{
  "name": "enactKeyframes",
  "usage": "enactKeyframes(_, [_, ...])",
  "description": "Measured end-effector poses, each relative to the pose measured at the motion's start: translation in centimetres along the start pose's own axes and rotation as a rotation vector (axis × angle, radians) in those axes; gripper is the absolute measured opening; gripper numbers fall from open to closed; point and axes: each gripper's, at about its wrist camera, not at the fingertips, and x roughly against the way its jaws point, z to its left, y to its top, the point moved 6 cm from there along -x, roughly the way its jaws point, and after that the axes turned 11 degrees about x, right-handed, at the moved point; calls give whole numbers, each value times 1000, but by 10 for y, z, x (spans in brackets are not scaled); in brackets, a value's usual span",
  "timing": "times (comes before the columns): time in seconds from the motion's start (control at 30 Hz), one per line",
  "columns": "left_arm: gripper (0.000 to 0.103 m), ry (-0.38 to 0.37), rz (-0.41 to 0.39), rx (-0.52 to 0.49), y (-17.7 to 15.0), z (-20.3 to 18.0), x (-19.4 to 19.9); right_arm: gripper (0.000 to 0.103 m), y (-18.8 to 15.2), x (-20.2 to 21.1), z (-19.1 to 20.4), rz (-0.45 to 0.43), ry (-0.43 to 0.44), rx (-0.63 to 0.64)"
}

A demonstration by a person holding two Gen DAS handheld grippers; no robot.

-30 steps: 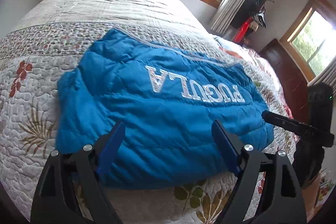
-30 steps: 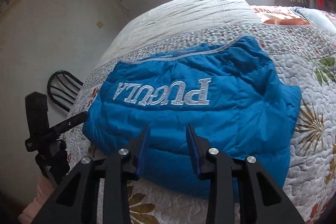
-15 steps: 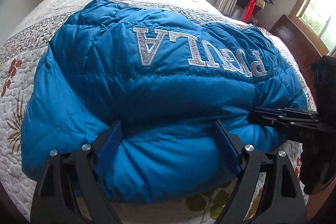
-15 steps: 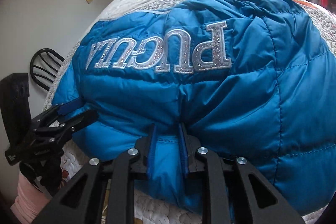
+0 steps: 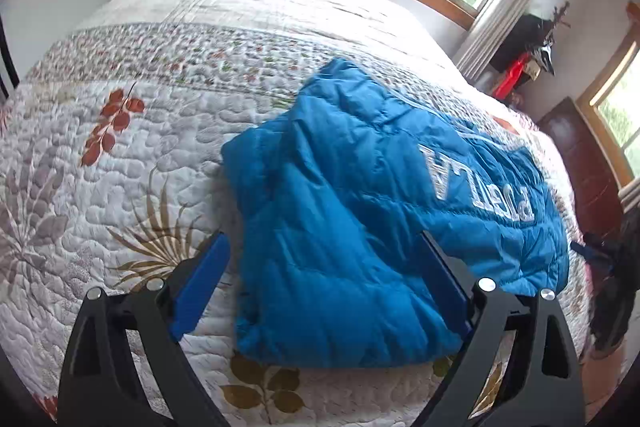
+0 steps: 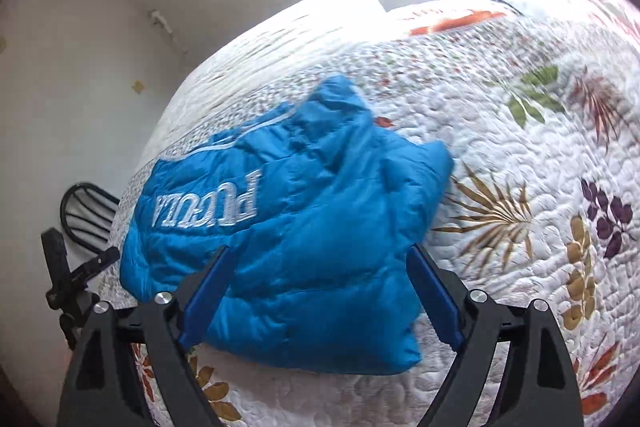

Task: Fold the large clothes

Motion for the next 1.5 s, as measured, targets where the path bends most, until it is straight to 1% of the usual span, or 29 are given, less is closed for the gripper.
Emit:
enactKeyframes(0.1, [92,-43,48,72,7,19,-12,88,-1,-17,-22,11,55,-85])
enactKeyframes(0.2, [92,-102,101,87,3,22,-28,88,-1,-33,-32,6,121,-137])
enactKeyframes(0.27, [92,-136,125,86,2,21,-36,88,1,-42,-33,6,137,-142])
enactKeyframes(0.37, [92,-165,144,83,0,19,-47,88,3,-55,-32,15,142,-137])
enactKeyframes(0.57, [96,-174,180,54,9,9,-70,90,12,-74,-24,26,121,-103])
enactKeyframes(0.67, [94,-207,209,57,13,-3,-77,83,16,-84,-17,41,88,-67])
enactKeyframes(0.7, [93,-202,212,58,15,-6,-79,78,17,-87,-17,49,79,-71])
enactKeyframes(0.73, [83,-194,214,58,16,-8,-82,74,18,-89,-16,54,73,-74])
enactKeyframes(0.77, [73,-194,214,66,17,-11,-83,62,20,-90,-15,52,82,-84])
enactKeyframes(0.8, [68,-206,213,81,18,-13,-82,48,21,-90,-14,52,103,-99])
enactKeyframes(0.83, [54,-216,204,89,19,-18,-80,42,21,-90,-12,52,112,-102])
enactKeyframes(0.87, [42,-220,192,88,19,-21,-76,34,22,-87,-9,47,106,-90])
enactKeyframes(0.9, [38,-217,178,81,19,-24,-72,28,22,-83,-4,39,98,-71])
enactKeyframes(0.97, [28,-225,156,74,18,-28,-61,24,22,-73,5,18,92,-45])
enactKeyframes(1.07, [20,-238,128,69,18,-34,-45,22,24,-52,20,-22,126,-28])
enactKeyframes(1.17, [18,-260,104,67,16,-40,-22,21,25,-28,38,-44,139,19])
enactKeyframes(1.3, [17,-277,52,32,10,-44,23,20,17,8,71,-76,155,90])
enactKeyframes(1.4, [16,-294,22,14,-5,-36,66,20,1,39,95,-99,181,133])
enactKeyframes(1.5, [17,-301,-4,-9,-27,-26,111,20,-24,67,119,-107,215,168])
